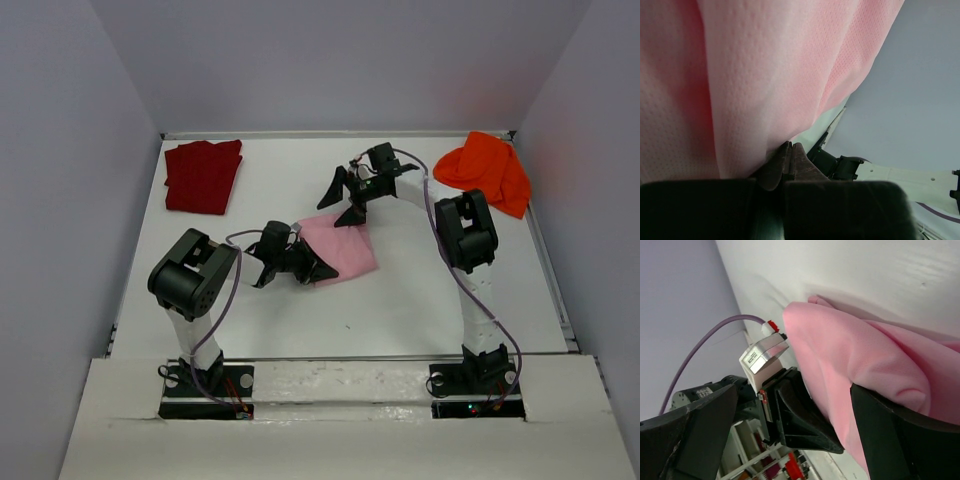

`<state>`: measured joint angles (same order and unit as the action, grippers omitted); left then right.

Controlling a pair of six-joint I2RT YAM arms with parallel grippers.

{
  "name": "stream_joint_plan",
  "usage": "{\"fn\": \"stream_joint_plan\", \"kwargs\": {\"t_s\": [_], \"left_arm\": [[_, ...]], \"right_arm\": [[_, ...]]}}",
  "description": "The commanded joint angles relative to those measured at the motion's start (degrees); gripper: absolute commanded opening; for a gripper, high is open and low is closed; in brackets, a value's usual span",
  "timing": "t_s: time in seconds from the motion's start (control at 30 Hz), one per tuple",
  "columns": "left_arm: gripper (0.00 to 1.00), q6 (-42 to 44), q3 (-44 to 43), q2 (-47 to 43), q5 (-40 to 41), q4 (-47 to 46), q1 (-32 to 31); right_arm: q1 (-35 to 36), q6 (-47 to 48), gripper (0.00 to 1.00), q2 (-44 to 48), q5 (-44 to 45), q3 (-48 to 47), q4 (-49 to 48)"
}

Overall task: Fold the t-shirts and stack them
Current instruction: Smooth out wrinkles on the folded tshirt

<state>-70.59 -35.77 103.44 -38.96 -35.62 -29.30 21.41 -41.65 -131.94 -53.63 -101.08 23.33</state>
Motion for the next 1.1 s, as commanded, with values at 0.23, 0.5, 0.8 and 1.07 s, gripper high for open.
{"fn": "stream_joint_plan", "kwargs": {"t_s": [0.23, 0.5, 0.8, 1.07], "left_arm": [[0.00, 0.6, -1.3, 0.3, -0.6, -0.1, -0.3], [0.00, 0.7, -1.1, 0.2, -0.6, 0.1, -0.4], [0.00, 1.0, -1.1, -0.1, -0.6, 0.5, -0.4], [0.00, 1.1, -1.3, -0.2, -0.6, 1.1, -0.3]], "right_arm": [[0.2, 17.3, 1.00, -2.4, 16.7, -8.8, 19.0], [0.2, 22.7, 1.00, -2.4, 30.0, -9.9, 24.1], [0.2, 26.2, 1.00, -1.7, 38.9, -15.5, 28.4], [0.2, 24.4, 1.00, -1.0, 33.0, -22.1, 31.0]]}}
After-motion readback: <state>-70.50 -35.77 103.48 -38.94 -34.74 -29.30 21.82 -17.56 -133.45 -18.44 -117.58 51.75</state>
